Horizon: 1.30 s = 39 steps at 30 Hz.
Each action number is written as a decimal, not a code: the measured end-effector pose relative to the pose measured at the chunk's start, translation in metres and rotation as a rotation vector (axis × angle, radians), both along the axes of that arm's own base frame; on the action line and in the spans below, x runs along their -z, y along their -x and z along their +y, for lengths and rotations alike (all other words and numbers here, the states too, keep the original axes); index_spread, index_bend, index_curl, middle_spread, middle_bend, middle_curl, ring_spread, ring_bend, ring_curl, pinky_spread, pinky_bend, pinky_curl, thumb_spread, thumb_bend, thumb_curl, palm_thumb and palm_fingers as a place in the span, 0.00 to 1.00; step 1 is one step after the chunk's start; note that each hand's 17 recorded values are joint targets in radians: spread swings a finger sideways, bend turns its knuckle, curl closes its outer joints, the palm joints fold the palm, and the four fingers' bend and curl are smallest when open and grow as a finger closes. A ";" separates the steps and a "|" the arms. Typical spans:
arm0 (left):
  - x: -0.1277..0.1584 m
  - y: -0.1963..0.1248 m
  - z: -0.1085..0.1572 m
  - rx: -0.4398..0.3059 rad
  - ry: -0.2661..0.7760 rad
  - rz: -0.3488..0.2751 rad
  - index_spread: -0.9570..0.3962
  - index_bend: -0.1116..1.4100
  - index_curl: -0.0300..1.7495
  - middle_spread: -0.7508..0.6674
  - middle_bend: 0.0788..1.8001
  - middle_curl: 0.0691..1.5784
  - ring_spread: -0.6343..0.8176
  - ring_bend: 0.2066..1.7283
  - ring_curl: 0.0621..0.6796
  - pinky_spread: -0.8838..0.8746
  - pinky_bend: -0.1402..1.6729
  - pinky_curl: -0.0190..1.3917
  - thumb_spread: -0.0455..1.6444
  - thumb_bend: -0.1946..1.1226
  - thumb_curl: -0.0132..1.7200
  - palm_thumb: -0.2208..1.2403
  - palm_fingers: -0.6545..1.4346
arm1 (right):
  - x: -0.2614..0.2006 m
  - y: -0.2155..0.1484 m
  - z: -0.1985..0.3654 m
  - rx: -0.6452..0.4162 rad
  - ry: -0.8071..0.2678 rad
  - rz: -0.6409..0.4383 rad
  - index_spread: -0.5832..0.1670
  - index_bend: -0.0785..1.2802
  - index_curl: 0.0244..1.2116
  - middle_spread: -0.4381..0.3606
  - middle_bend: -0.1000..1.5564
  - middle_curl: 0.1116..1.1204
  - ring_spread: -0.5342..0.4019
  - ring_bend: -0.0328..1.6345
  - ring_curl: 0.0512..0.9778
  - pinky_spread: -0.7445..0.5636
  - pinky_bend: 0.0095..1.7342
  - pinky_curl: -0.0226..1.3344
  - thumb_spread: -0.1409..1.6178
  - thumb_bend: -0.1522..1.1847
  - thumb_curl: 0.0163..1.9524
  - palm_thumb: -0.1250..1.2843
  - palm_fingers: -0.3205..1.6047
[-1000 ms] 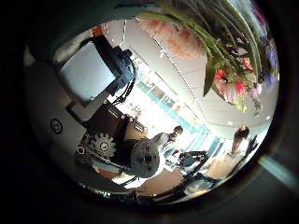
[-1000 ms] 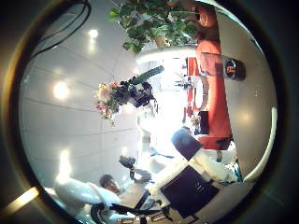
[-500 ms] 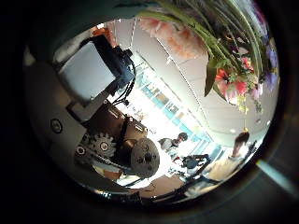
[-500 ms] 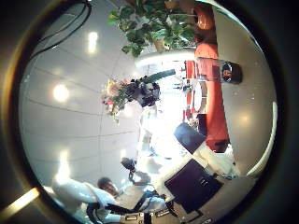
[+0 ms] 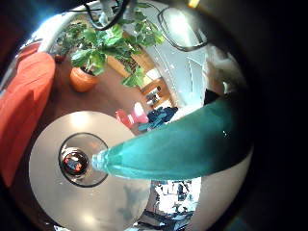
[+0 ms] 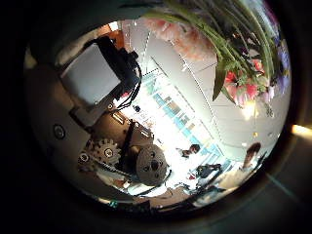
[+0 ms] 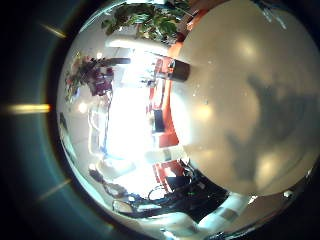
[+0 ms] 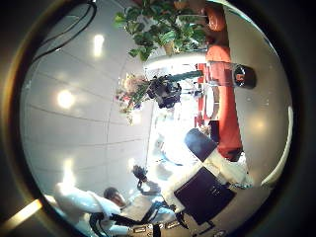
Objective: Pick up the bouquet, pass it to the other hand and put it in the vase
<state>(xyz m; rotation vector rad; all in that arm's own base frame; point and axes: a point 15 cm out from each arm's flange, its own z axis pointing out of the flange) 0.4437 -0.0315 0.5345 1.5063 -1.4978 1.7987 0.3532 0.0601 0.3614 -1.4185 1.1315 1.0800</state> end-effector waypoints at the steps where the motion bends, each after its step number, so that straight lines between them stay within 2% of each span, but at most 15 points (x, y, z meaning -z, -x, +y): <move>1: 0.004 -0.003 0.001 -0.001 -0.001 0.002 0.14 0.43 0.78 0.17 0.63 0.57 0.17 0.85 0.75 0.12 0.66 0.79 0.70 0.18 0.55 0.86 0.84 | 0.000 0.000 0.000 0.000 0.001 -0.002 0.30 0.17 0.22 0.56 0.19 0.23 0.70 0.33 0.20 0.88 0.29 0.26 0.63 0.10 0.25 0.62 0.26; 15: 0.059 -0.025 -0.002 0.016 0.010 0.075 0.14 0.40 0.80 0.17 0.62 0.58 0.16 0.84 0.74 0.11 0.65 0.78 0.69 0.14 0.53 0.85 0.84 | 0.001 0.002 0.000 -0.009 0.005 -0.028 0.29 0.18 0.22 0.55 0.19 0.24 0.70 0.32 0.20 0.89 0.29 0.24 0.63 0.10 0.25 0.62 0.27; 18: 0.072 -0.031 0.001 0.021 0.016 0.084 0.15 0.37 0.79 0.17 0.61 0.56 0.15 0.79 0.70 0.11 0.64 0.74 0.64 0.09 0.49 0.76 0.83 | 0.001 0.002 0.000 -0.009 0.005 -0.028 0.29 0.18 0.22 0.55 0.19 0.24 0.70 0.32 0.19 0.89 0.29 0.24 0.63 0.09 0.25 0.62 0.27; 19: 0.077 -0.032 0.001 0.028 0.018 0.089 0.15 0.34 0.78 0.18 0.60 0.55 0.13 0.74 0.66 0.10 0.63 0.71 0.63 0.07 0.47 0.70 0.79 | 0.001 0.002 0.000 -0.009 0.006 -0.028 0.29 0.18 0.22 0.55 0.18 0.24 0.70 0.32 0.19 0.89 0.29 0.23 0.63 0.09 0.25 0.62 0.27; 20: 0.085 -0.033 -0.001 0.044 0.018 0.094 0.16 0.31 0.77 0.18 0.59 0.54 0.12 0.67 0.64 0.10 0.60 0.69 0.62 0.07 0.45 0.65 0.68 | 0.001 0.002 0.001 -0.010 0.006 -0.028 0.29 0.18 0.22 0.55 0.18 0.24 0.70 0.32 0.19 0.89 0.29 0.23 0.63 0.09 0.25 0.62 0.27; 21: 0.090 -0.032 -0.004 0.066 0.017 0.094 0.19 0.28 0.76 0.22 0.50 0.54 0.20 0.60 0.65 0.16 0.49 0.69 0.60 0.04 0.42 0.56 0.38 | 0.001 0.002 0.000 -0.010 0.006 -0.029 0.29 0.18 0.22 0.55 0.18 0.24 0.70 0.32 0.19 0.89 0.29 0.23 0.63 0.09 0.25 0.62 0.27; 22: 0.094 -0.030 -0.008 0.096 0.018 0.091 0.24 0.23 0.73 0.35 0.37 0.51 0.32 0.57 0.67 0.26 0.42 0.70 0.59 0.03 0.40 0.48 0.17 | 0.001 0.002 0.000 -0.009 0.006 -0.029 0.29 0.18 0.22 0.55 0.18 0.24 0.69 0.32 0.19 0.89 0.28 0.23 0.63 0.09 0.25 0.62 0.28; 24: 0.096 -0.021 -0.018 0.189 0.027 0.078 0.33 0.10 0.67 0.53 0.23 0.41 0.49 0.48 0.44 0.41 0.33 0.63 0.58 0.05 0.35 0.37 0.09 | 0.001 0.002 0.000 -0.010 0.005 -0.030 0.29 0.18 0.22 0.55 0.18 0.24 0.69 0.32 0.19 0.89 0.28 0.23 0.63 0.09 0.25 0.62 0.28; 26: 0.094 -0.012 -0.018 0.272 0.057 0.057 0.42 0.07 0.60 0.67 0.16 0.33 0.60 0.41 0.33 0.53 0.28 0.56 0.56 0.08 0.32 0.31 0.11 | 0.001 0.002 0.000 -0.009 0.006 -0.030 0.29 0.18 0.22 0.55 0.18 0.24 0.68 0.32 0.19 0.89 0.28 0.22 0.63 0.09 0.25 0.62 0.29; 27: 0.094 -0.012 -0.012 0.284 0.075 0.047 0.47 0.06 0.57 0.72 0.14 0.31 0.64 0.39 0.30 0.59 0.26 0.54 0.55 0.08 0.30 0.29 0.12 | 0.001 0.002 0.000 -0.010 0.005 -0.030 0.30 0.18 0.22 0.55 0.18 0.24 0.68 0.33 0.20 0.89 0.27 0.22 0.63 0.09 0.25 0.62 0.29; 30: 0.089 -0.018 0.009 0.234 0.108 0.027 0.58 0.07 0.48 0.82 0.10 0.26 0.73 0.33 0.24 0.71 0.22 0.47 0.53 0.10 0.28 0.25 0.15 | 0.000 0.003 0.001 -0.015 0.005 -0.030 0.30 0.18 0.22 0.55 0.18 0.24 0.67 0.33 0.19 0.89 0.27 0.22 0.63 0.09 0.25 0.62 0.29; 33: 0.083 -0.018 0.030 0.195 0.114 0.025 0.65 0.08 0.39 0.88 0.07 0.23 0.77 0.29 0.20 0.77 0.20 0.42 0.52 0.11 0.26 0.23 0.17 | -0.001 0.003 0.001 -0.013 0.008 -0.033 0.30 0.18 0.23 0.55 0.18 0.24 0.66 0.33 0.19 0.89 0.26 0.21 0.63 0.09 0.25 0.62 0.30; 39: 0.057 -0.004 0.037 0.202 0.101 -0.008 0.71 0.10 0.27 0.92 0.05 0.19 0.82 0.24 0.17 0.83 0.18 0.35 0.51 0.12 0.24 0.23 0.20 | -0.001 0.004 0.002 -0.015 0.008 -0.033 0.31 0.19 0.23 0.53 0.18 0.24 0.65 0.33 0.19 0.90 0.26 0.21 0.63 0.09 0.25 0.62 0.31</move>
